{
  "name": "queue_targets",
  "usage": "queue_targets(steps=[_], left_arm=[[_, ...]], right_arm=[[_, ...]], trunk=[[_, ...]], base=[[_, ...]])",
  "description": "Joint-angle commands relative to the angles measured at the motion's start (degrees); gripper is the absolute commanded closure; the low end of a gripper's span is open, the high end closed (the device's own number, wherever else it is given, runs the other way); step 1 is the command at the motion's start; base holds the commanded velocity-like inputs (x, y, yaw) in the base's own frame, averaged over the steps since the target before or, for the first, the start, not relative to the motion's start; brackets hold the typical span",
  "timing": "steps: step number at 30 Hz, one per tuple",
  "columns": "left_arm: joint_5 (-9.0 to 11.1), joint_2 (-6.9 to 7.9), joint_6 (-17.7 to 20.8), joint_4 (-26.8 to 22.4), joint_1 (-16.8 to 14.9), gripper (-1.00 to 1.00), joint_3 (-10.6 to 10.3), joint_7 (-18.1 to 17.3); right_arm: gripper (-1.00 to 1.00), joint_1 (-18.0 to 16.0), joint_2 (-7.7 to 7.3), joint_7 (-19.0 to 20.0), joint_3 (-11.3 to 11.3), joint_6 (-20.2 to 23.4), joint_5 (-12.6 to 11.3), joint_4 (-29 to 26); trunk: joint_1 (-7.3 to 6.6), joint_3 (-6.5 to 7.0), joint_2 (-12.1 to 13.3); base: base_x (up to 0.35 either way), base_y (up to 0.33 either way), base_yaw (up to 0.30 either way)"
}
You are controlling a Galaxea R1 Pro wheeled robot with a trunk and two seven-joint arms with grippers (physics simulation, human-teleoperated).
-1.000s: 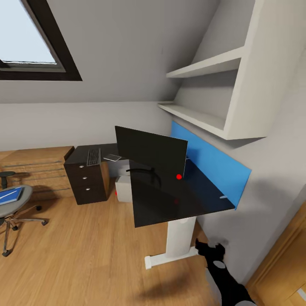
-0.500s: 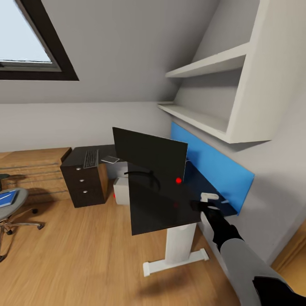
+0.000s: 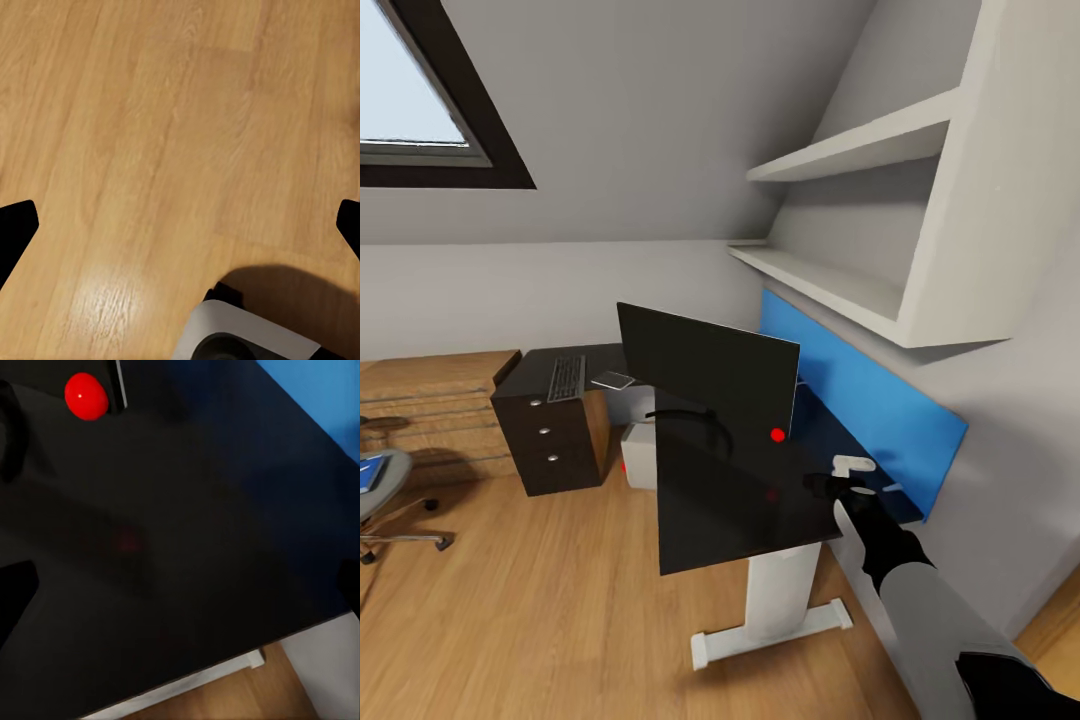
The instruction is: In the bedroom, organize the workspace by keeping the computer under the desk, ensuring the monitor is on the desk, placing the keyboard on the desk next to the monitor, placing the mouse on the desk next to the keyboard, moving the folder from the swivel chair onto the desk next to the mouse, stacking the notebook on top of the folder with the pen on top of the notebook, and positioning the swivel chair next to the desk.
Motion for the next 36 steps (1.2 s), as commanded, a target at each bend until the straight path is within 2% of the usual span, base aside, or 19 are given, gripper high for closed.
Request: queue_targets(steps=[1,9,24,36], left_arm=[[0.6,0.01,-0.23,0.03,-0.04,-1.0,-0.14,0.0],[0.59,0.09,-0.2,0.04,-0.04,-1.0,-0.21,0.02],[0.59,0.04,-0.2,0.04,-0.04,-1.0,-0.22,-0.01],[0.59,0.11,-0.25,0.04,-0.04,-1.0,-0.15,0.07]], right_arm=[[-1.0,-0.04,0.01,-0.05,-0.23,0.32,0.08,-0.09],[-1.0,0.04,-0.08,-0.06,-0.26,-0.49,0.0,0.11],[-1.0,0.05,0.27,-0.85,-0.2,-1.55,-0.03,0.61],[-1.0,0.05,0.06,-1.29,-0.21,-1.61,0.03,0.51]], trunk=[[0.03,-0.11,-0.1],[0.03,-0.11,-0.1],[0.03,-0.11,-0.1],[0.03,-0.11,-0.1]], base=[[0.013,-0.006,0.0],[0.004,-0.086,0.001],[0.0,-0.243,0.208],[0.001,-0.051,0.016]])
